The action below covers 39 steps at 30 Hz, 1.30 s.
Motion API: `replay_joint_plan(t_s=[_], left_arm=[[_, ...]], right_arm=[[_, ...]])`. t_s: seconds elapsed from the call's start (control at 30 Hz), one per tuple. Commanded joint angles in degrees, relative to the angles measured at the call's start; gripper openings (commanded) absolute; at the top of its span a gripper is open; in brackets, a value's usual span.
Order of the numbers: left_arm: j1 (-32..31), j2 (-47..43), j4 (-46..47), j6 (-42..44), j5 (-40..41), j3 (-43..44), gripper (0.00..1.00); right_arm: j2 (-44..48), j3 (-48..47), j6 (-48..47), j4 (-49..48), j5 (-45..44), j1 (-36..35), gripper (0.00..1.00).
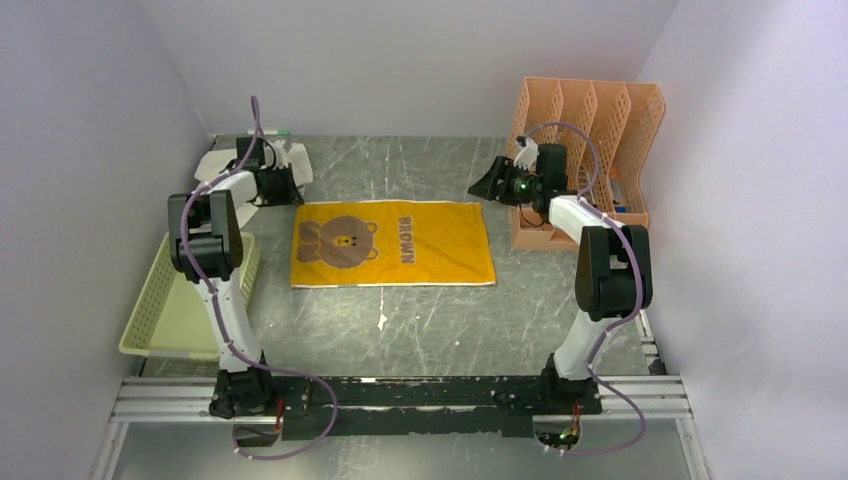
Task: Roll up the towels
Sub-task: Fold the towel at the center of the board.
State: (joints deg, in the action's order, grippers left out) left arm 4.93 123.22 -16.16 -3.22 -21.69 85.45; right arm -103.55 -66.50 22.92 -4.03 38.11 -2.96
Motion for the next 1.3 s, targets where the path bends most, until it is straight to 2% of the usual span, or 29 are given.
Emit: replay_joint_plan(t_s=[0.0,0.2,0.4,0.6,0.83,1.0,1.27], left_arm=[[-1.2,0.8,-2.9,1.5,5.4,-0.9,0.07],[-1.2,-3.5,-3.0,1.1,6.1,-1.2,0.07],[-1.2,-5.9,-3.8,1.4,7.3,-1.0,0.07],[-1.1,-7.6,-4.1,2.1,8.6,-1.5,0.07],[-1.1,-7.0,-4.8,2.4,8.0,-0.8,0.07],[-1.2,-6.8,-5.0,2.4,7.7,-0.4,0.07],[-1.1,-6.5,-5.4,2.7,7.2,0.0,0.07]], right_arm=[[-0.5,-1.8,-0.7,1.6,-3.5,0.7,0.64],[-7.6,-11.6,-6.0,12.7,-18.4,0.7,0.59],[-9.5,-13.8,-7.8,16.2,-22.3,0.0,0.49],[-11.8,-15.3,-9.0,17.8,-26.9,-3.5,0.48],[-16.9,-18.2,-7.4,17.8,-29.5,-5.4,0.48],[-18.2,-17.4,-4.8,13.5,-24.2,-5.4,0.48],[-19.1,-17.7,-3.5,12.0,-23.3,-5.4,0.36]])
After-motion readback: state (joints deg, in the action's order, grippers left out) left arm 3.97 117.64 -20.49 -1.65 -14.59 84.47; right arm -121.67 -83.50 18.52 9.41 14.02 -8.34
